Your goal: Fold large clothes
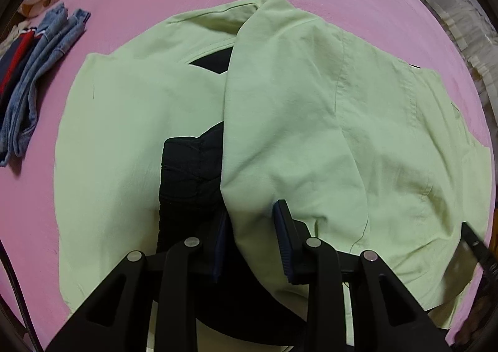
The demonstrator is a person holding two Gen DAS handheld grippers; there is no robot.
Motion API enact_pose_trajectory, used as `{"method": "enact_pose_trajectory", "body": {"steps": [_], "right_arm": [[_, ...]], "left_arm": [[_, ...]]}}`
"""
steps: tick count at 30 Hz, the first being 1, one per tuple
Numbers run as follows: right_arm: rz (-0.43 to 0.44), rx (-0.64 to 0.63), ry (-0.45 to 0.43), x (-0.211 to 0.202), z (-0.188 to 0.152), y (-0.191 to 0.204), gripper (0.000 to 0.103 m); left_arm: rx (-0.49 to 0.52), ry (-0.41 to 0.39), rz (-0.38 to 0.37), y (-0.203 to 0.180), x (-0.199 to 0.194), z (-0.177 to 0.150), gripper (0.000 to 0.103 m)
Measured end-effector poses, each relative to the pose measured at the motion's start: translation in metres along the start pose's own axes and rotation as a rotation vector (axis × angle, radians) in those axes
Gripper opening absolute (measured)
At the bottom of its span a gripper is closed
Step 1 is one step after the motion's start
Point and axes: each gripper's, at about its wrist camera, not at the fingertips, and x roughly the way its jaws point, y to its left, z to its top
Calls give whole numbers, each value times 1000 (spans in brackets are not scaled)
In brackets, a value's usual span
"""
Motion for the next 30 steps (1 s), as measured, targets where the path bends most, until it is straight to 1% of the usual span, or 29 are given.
{"method": "enact_pose_trajectory", "body": {"steps": [2, 4, 6, 8, 9, 10, 12, 13, 14, 16, 17, 18, 19, 20, 21, 23, 24, 26, 29, 30], "right_arm": [[22, 57, -15, -10, 2, -12, 0], [24, 93, -26, -22, 0, -21, 0], [17, 77, -30, -31, -3, -22, 2], [26, 44, -51, -43, -11, -20, 3], [29, 32, -59, -49, -16, -19, 3], [26, 22, -60, -53, -22, -17, 3], [25, 10, -48, -59, -35, -11, 3], [25, 9, -43, -64, -43, -9, 3], [25, 13, -41, -67, -51, -6, 3], [27, 34, -48, -73, -68, -2, 5], [29, 46, -51, -75, -77, 1, 11], [34, 59, -54, -76, -87, 3, 21], [39, 74, -58, -78, -97, 5, 25], [39, 85, -61, -79, -107, 7, 29], [40, 93, -62, -81, -116, 9, 31], [36, 96, -60, -83, -137, 15, 34], [38, 96, -59, -84, -148, 18, 37], [54, 106, -50, -85, -168, 24, 43], [91, 122, -6, -89, -197, 27, 44], [100, 125, 6, -92, -206, 27, 44]], "left_arm": [[9, -8, 2, -5, -3, -2, 29], [13, -15, -5, -7, -9, -3, 29], [12, -41, -29, -10, -22, -7, 30], [17, -59, -62, -11, -34, -13, 37], [14, -66, -81, -12, -40, -17, 45], [14, -76, -96, -11, -45, -21, 49], [15, -106, -105, -5, -61, -34, 53], [17, -112, -107, 1, -70, -38, 58], [17, -116, -110, 3, -74, -41, 60], [11, -121, -116, 9, -78, -53, 62], [10, -117, -121, 13, -81, -64, 62], [10, -110, -126, 16, -83, -70, 62], [11, -103, -128, 24, -84, -73, 62], [12, -96, -126, 32, -88, -82, 62], [15, -84, -119, 36, -90, -93, 62], [20, -68, -121, 47, -91, -106, 65], [20, -60, -127, 51, -93, -116, 68], [12, -49, -141, 58, -98, -138, 70], [-1, -28, -136, 65, -109, -173, 71], [-6, -25, -130, 67, -114, -186, 72]]}}
